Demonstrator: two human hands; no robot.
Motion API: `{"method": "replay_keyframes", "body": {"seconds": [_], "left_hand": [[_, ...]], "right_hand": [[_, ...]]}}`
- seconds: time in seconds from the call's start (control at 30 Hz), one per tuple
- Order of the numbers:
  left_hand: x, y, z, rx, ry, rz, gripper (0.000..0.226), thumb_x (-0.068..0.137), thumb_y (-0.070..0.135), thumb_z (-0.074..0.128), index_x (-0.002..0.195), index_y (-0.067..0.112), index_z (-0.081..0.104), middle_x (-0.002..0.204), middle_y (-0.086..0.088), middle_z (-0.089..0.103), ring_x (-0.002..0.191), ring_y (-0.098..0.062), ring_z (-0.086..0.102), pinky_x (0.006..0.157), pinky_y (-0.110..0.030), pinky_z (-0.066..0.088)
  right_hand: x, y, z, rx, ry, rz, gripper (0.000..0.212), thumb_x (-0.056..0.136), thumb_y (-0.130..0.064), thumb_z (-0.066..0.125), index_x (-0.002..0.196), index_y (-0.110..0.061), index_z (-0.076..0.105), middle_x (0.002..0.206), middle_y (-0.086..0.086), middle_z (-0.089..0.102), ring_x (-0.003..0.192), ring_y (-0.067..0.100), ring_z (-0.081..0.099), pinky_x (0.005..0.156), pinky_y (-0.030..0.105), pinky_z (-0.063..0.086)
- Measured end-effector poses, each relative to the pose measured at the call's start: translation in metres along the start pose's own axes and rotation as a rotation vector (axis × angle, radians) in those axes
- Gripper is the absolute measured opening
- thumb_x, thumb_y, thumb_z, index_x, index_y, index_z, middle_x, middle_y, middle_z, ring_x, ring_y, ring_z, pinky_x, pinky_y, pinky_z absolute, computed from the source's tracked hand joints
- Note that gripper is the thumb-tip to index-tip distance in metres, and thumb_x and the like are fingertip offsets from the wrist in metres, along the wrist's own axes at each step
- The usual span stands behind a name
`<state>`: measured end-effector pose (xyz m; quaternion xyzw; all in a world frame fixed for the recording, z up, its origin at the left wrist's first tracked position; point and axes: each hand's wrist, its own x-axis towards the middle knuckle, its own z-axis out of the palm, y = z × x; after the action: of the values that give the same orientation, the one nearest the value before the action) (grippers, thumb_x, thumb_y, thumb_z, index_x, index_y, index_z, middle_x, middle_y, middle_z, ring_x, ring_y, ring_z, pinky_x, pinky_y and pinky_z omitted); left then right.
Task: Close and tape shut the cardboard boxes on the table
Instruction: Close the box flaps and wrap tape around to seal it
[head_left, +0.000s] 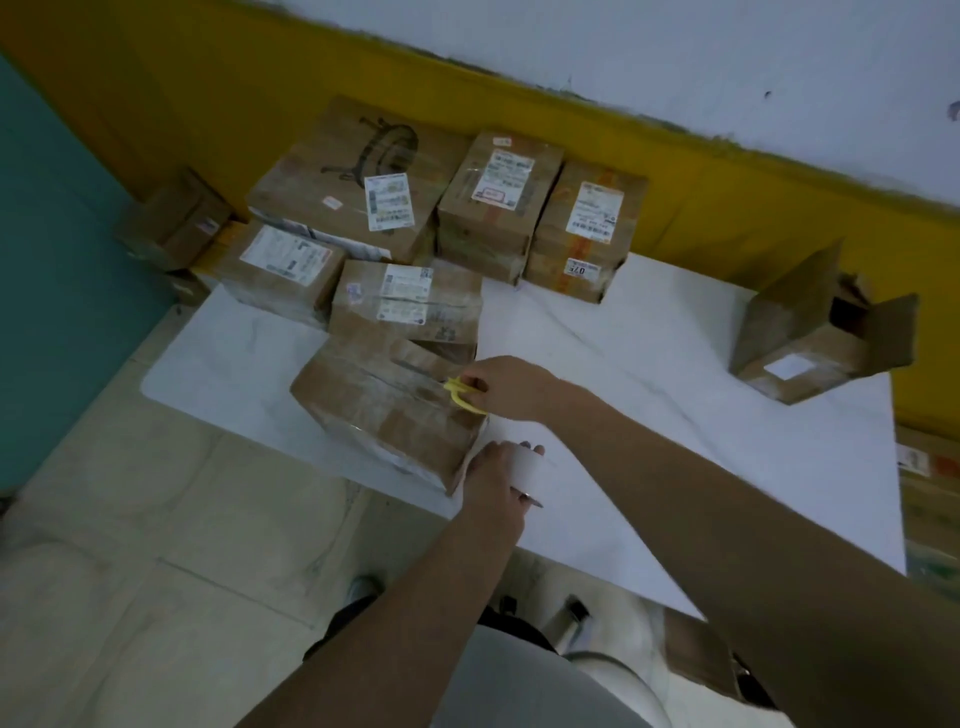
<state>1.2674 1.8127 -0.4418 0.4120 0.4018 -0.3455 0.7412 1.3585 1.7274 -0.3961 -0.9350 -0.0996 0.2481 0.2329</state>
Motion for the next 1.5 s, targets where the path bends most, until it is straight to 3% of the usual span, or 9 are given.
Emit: {"method": "replay_keyframes", "body": {"seconds": [0.17,0.33,0.5,0.63,0.8,0.93,1.13,1.27,1.5], "left_hand": [[0.01,-0.002,-0.005,-0.048,-0.027,-0.013,0.024,0.099,0.012,0.053,0.122,0.018,0.051,0.12,-0.01,0.066,0.087,-0.023,0.069,0.074,-0.043,0.049],[0.009,-0.005,-0.013,-0.08,-0.108,0.034,0.031,0.099,0.005,0.051,0.127,0.017,0.046,0.126,-0.008,0.062,0.096,-0.025,0.068,0.079,-0.045,0.05],[0.014,-0.013,-0.026,-0.05,-0.21,0.081,0.048,0.096,-0.002,0.053,0.139,0.015,0.044,0.137,-0.007,0.059,0.105,-0.022,0.069,0.082,-0.04,0.057],[0.018,-0.017,-0.029,-0.055,-0.227,0.113,0.038,0.093,-0.004,0.056,0.127,0.011,0.055,0.135,-0.016,0.059,0.118,-0.03,0.061,0.087,-0.041,0.057],[0.017,-0.014,-0.032,-0.031,-0.288,0.132,0.028,0.094,-0.006,0.053,0.111,0.014,0.064,0.101,-0.005,0.075,0.11,-0.028,0.063,0.096,-0.044,0.049],[0.016,-0.013,-0.034,-0.028,-0.288,0.123,0.036,0.096,-0.002,0.054,0.129,0.01,0.054,0.104,-0.003,0.075,0.109,-0.025,0.066,0.09,-0.043,0.053],[0.016,-0.012,-0.035,-0.037,-0.258,0.082,0.043,0.097,0.004,0.055,0.139,0.01,0.048,0.121,-0.012,0.069,0.118,-0.025,0.062,0.094,-0.037,0.054],[0.017,-0.01,-0.035,-0.017,-0.235,0.05,0.037,0.097,0.007,0.056,0.133,0.011,0.052,0.133,-0.013,0.061,0.124,-0.027,0.057,0.109,-0.043,0.043],[0.012,-0.004,-0.041,0.068,-0.218,0.019,0.032,0.097,0.004,0.056,0.127,0.014,0.054,0.098,-0.009,0.074,0.099,-0.028,0.067,0.079,-0.042,0.054]], "right_hand": [[-0.033,0.023,-0.064,-0.083,-0.211,0.125,0.035,0.093,-0.05,0.057,0.106,-0.019,0.065,0.102,0.002,0.062,0.092,0.02,0.056,0.08,0.033,0.046],[-0.049,0.041,-0.102,-0.308,-0.509,0.391,0.075,0.077,-0.071,0.064,0.134,-0.022,0.054,0.131,-0.002,0.052,0.122,0.024,0.049,0.1,0.036,0.041],[-0.03,0.029,-0.059,-0.53,-0.632,0.456,0.095,0.067,-0.081,0.064,0.14,-0.02,0.053,0.139,0.001,0.053,0.125,0.028,0.051,0.105,0.041,0.041],[-0.013,0.008,-0.039,-0.529,-0.708,0.435,0.094,0.069,-0.08,0.063,0.138,-0.018,0.054,0.141,0.004,0.051,0.124,0.029,0.051,0.107,0.043,0.042],[-0.007,-0.013,-0.029,-0.515,-0.802,0.42,0.058,0.095,-0.061,0.045,0.132,-0.019,0.059,0.146,0.006,0.047,0.128,0.027,0.046,0.11,0.036,0.035],[-0.008,-0.029,-0.031,-0.565,-0.749,0.39,0.07,0.088,-0.067,0.053,0.131,-0.012,0.058,0.132,0.006,0.057,0.115,0.026,0.055,0.103,0.038,0.045],[-0.015,-0.037,-0.036,-0.688,-0.544,0.242,0.057,0.086,-0.065,0.058,0.11,-0.014,0.068,0.104,-0.002,0.064,0.1,0.022,0.063,0.085,0.035,0.052],[-0.017,-0.034,-0.036,-0.784,-0.532,0.2,0.042,0.093,-0.054,0.058,0.074,-0.017,0.06,0.078,-0.003,0.054,0.088,0.021,0.06,0.074,0.033,0.049],[-0.026,-0.019,-0.027,-0.864,-0.361,0.044,0.041,0.095,-0.026,0.06,0.057,-0.016,0.046,0.064,-0.005,0.044,0.054,0.013,0.042,0.054,0.023,0.036]]}}
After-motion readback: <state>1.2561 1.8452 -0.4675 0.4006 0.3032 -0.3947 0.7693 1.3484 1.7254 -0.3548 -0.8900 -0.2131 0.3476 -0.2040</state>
